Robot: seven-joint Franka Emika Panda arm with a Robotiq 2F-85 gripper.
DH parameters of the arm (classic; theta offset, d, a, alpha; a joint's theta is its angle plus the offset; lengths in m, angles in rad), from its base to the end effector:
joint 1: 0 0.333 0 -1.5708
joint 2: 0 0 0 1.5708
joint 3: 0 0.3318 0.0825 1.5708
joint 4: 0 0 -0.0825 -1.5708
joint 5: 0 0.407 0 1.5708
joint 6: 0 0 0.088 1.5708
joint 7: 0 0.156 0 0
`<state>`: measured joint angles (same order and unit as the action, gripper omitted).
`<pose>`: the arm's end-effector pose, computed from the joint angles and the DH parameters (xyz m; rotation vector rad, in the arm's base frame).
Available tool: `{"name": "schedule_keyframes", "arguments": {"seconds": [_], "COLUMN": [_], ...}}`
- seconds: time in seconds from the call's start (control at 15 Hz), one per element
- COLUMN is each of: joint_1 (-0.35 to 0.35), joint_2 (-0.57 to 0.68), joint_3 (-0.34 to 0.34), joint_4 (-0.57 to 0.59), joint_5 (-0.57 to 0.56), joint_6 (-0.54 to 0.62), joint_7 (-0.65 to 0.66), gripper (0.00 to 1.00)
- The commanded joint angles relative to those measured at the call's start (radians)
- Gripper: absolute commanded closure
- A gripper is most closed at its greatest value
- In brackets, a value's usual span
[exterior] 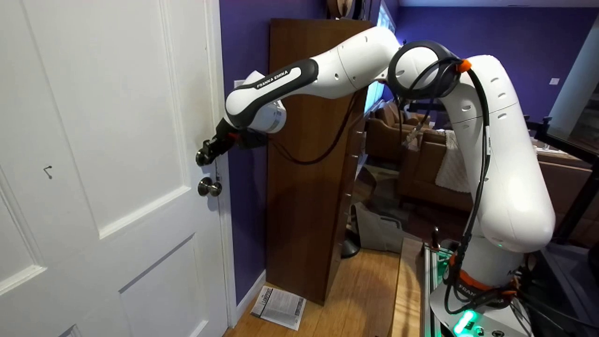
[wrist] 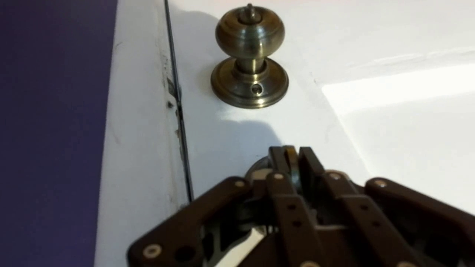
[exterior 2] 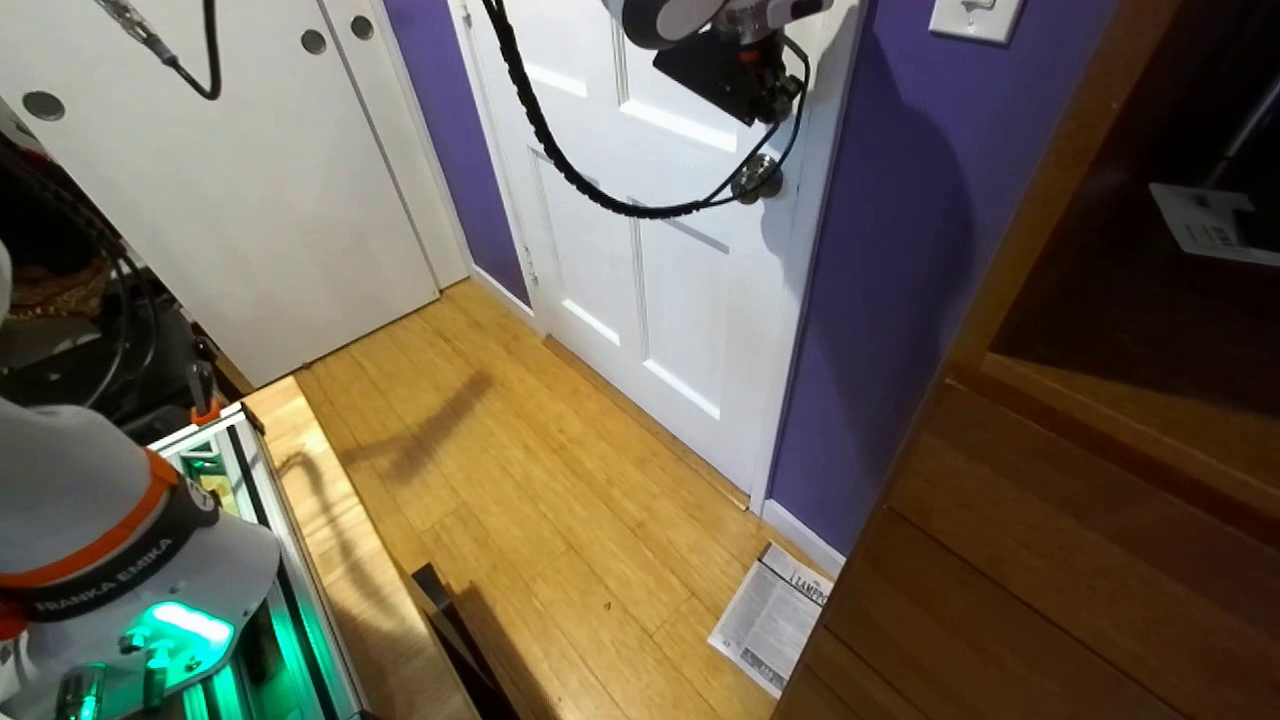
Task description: Turn the top silver lock on the door to the right
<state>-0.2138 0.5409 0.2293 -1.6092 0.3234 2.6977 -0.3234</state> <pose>0.7831 -0.0178 0.3419 -2.7857 -0.0265 -0.8453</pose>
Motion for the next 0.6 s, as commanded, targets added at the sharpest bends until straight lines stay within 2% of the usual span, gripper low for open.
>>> {"name": "schedule_keyframes", "arguments": {"seconds": [0.0, 0.07, 0.27, 0.53], "joint_1": [-0.122, -0.161, -0.231, -0.230], "joint_2": [-0.002, 0.011, 0.036, 0.054], "joint_3": [0.133, 0.168, 0.217, 0.150], "joint_4": [-0.013, -0.001, 0.022, 0.067], "joint_5": [0.189, 0.248, 0.385, 0.524], "joint_6": [-0.031, -0.056, -0.144, -0.340], "joint_7": [-0.157, -0.212, -0.334, -0.430], "gripper": [0.96, 0.96, 0.96, 0.96]}}
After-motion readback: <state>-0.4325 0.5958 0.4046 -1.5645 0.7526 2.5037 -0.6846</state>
